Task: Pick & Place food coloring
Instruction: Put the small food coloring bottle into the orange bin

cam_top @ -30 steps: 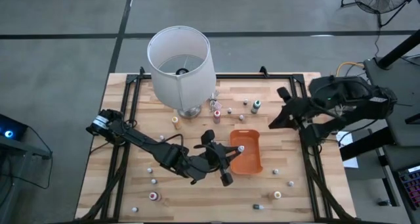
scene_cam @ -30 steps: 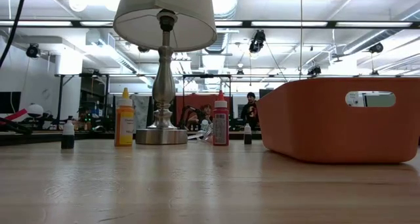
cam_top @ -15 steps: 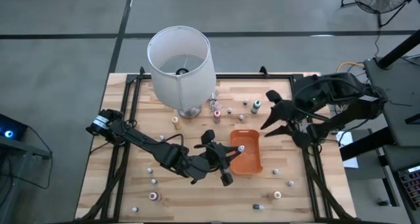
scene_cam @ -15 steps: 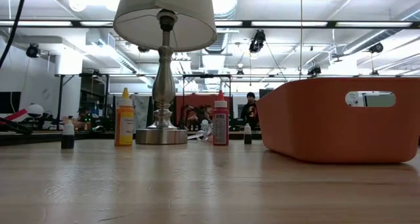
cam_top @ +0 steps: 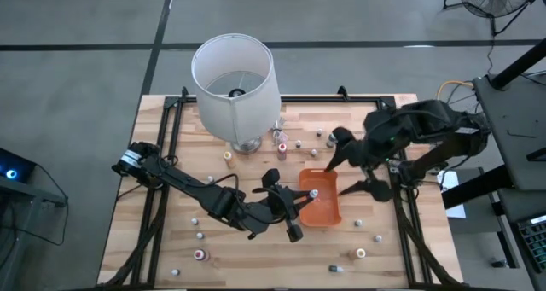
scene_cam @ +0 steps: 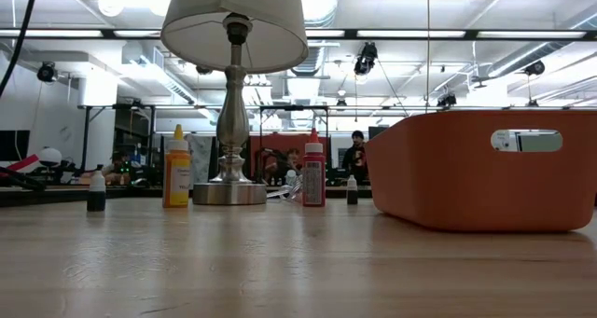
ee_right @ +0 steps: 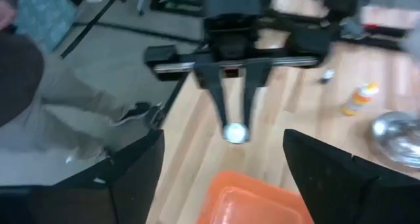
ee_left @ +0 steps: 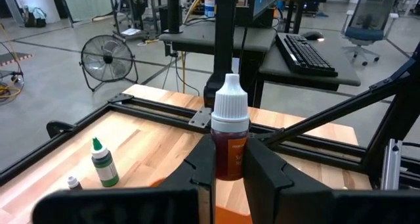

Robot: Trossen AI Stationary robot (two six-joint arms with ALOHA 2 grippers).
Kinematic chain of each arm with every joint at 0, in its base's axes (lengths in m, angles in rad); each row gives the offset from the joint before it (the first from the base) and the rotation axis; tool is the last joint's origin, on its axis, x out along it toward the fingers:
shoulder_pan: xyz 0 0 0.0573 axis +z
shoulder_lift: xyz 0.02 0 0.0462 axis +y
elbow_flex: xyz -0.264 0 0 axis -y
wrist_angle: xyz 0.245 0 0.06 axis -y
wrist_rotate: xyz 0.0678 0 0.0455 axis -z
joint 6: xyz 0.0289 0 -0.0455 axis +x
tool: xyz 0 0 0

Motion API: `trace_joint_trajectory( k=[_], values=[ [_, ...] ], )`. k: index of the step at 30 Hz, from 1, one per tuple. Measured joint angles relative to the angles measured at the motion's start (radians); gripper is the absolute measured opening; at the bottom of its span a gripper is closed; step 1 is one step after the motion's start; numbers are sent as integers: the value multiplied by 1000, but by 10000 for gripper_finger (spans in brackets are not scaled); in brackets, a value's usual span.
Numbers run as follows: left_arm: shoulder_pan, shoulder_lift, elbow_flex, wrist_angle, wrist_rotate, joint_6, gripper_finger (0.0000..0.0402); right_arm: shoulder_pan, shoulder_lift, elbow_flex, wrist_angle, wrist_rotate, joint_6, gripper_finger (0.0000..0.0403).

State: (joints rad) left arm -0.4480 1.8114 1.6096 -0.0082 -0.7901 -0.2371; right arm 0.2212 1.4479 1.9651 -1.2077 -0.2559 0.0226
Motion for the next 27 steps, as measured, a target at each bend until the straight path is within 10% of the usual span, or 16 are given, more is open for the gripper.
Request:
trace_joint_trajectory(
  k=[10, 27],
  values=[
    [0, 0, 0, 0, 12, -1, 28, 24, 153, 212, -125, -7, -32, 295],
    [1, -3, 20, 0, 12, -5, 28, 46, 205, 173, -150, 74, -101, 250]
  ],
)
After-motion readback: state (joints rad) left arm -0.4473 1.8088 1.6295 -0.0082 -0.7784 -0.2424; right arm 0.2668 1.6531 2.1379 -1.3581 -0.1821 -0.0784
